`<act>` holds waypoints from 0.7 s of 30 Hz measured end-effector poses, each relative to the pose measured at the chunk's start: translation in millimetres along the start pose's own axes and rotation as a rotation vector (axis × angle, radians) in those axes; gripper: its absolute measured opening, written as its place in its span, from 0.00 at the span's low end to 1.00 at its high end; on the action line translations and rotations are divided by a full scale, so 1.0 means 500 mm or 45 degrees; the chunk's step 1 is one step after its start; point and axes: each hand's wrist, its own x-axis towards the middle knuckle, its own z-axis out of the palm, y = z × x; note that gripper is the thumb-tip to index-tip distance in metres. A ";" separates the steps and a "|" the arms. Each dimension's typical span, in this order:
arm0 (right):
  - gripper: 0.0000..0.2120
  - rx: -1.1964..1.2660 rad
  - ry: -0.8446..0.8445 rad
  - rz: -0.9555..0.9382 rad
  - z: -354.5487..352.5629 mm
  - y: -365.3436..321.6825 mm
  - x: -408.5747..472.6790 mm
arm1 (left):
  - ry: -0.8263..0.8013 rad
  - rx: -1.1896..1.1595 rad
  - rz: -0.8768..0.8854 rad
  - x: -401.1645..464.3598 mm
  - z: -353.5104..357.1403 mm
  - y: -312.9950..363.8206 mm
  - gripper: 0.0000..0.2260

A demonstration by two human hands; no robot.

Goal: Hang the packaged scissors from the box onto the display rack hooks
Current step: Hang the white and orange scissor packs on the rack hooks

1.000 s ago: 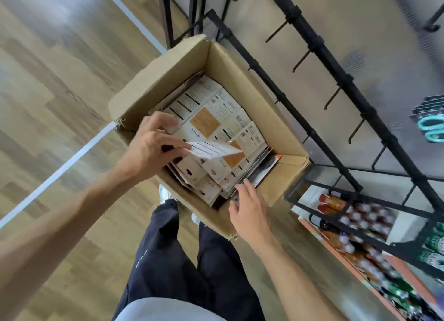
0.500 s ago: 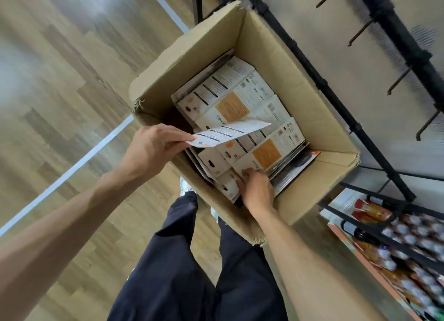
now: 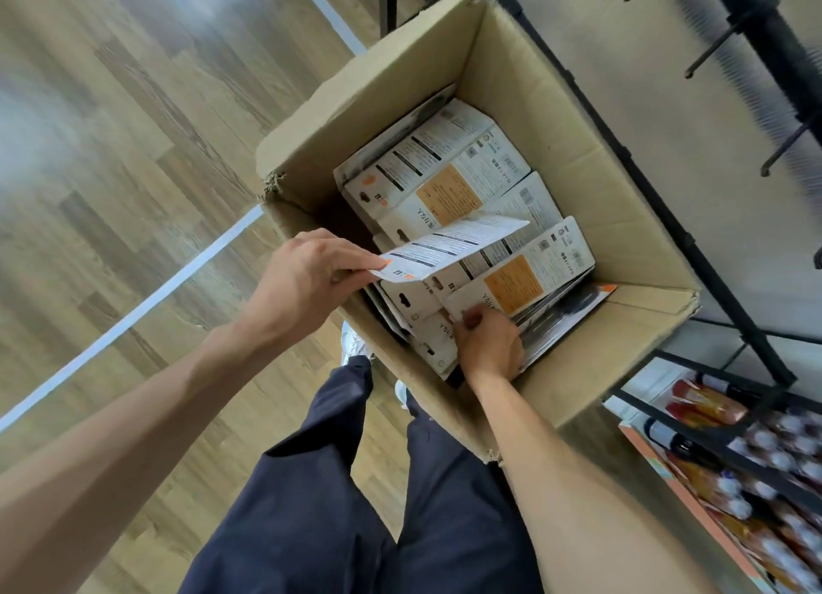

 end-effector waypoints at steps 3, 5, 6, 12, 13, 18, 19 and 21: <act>0.09 -0.119 0.016 -0.183 -0.047 -0.005 -0.036 | 0.004 -0.064 -0.008 -0.001 -0.018 0.016 0.09; 0.11 -0.168 0.025 -0.316 -0.103 -0.010 -0.073 | 0.076 -0.123 -0.033 -0.004 -0.047 0.036 0.08; 0.10 -0.183 0.037 -0.366 -0.138 -0.012 -0.092 | 0.103 -0.154 -0.032 -0.008 -0.065 0.050 0.08; 0.06 -0.074 0.130 -0.435 -0.354 -0.020 -0.175 | 0.142 -0.194 -0.023 -0.048 -0.177 0.134 0.10; 0.06 -0.022 0.138 -0.411 -0.384 -0.023 -0.191 | 0.147 -0.201 -0.024 -0.057 -0.192 0.145 0.08; 0.08 0.149 0.309 -0.401 -0.491 -0.031 -0.294 | 0.139 -0.220 -0.018 -0.084 -0.243 0.185 0.03; 0.08 0.128 0.389 -0.424 -0.501 -0.025 -0.315 | 0.116 -0.242 -0.012 -0.084 -0.252 0.194 0.03; 0.08 0.097 0.488 -0.440 -0.518 -0.007 -0.349 | 0.075 -0.232 0.056 -0.072 -0.269 0.219 0.01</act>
